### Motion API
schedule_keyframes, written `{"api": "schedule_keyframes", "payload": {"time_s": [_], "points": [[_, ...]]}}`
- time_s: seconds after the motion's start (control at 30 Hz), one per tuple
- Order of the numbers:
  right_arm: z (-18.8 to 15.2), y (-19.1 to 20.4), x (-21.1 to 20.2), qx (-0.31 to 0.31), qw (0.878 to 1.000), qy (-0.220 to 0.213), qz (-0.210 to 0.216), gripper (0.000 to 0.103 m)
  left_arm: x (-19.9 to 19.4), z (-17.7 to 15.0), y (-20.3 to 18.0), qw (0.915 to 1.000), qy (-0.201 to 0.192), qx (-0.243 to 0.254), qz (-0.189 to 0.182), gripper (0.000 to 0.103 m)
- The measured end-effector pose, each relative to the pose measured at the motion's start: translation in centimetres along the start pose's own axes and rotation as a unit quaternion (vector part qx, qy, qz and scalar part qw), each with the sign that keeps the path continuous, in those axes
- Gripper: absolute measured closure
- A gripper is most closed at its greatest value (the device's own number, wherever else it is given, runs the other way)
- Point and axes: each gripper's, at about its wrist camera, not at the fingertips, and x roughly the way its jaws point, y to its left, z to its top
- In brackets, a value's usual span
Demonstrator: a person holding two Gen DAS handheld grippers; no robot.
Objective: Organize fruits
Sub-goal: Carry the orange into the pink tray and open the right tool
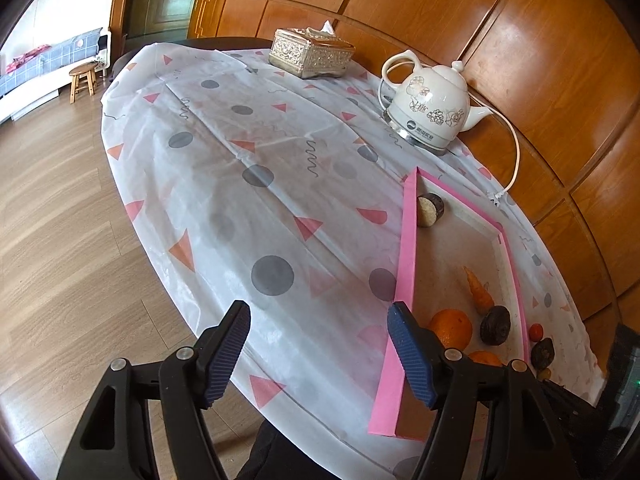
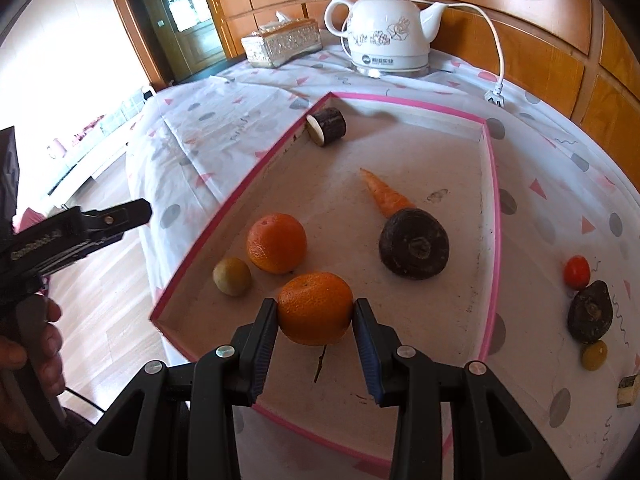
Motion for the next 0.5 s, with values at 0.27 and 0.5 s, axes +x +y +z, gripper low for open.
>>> {"api": "schedule_keyframes", "payload": {"time_s": [0.27,0.5], "points": [[-0.02,0.09,0.08,0.000,1.000,-0.001,-0.005,0.063,0.02,-0.15,-0.19,1.0000,0.001,0.004,-0.002,0.031],[-0.15,-0.09,-0.55,0.008,1.000,-0.012,-0.016,0.059,-0.11,-0.31,-0.62,0.9999,0.000,0.011,-0.002,0.032]]}}
